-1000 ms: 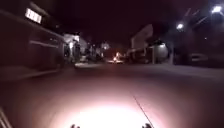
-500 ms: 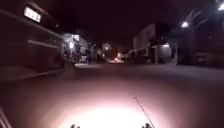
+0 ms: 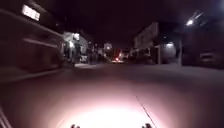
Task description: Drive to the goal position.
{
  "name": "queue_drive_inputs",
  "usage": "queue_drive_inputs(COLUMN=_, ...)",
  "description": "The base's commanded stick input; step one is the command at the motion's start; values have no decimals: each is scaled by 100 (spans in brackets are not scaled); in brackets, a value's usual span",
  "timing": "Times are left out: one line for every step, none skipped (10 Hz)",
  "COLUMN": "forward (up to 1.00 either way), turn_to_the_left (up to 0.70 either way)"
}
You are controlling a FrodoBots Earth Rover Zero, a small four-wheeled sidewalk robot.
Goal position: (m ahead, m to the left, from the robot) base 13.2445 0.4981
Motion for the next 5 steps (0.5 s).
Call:
queue_drive_inputs(forward=85, turn_to_the_left=0)
queue_drive_inputs(forward=85, turn_to_the_left=0)
queue_drive_inputs(forward=85, turn_to_the_left=0)
queue_drive_inputs(forward=85, turn_to_the_left=0)
queue_drive_inputs(forward=85, turn_to_the_left=0)
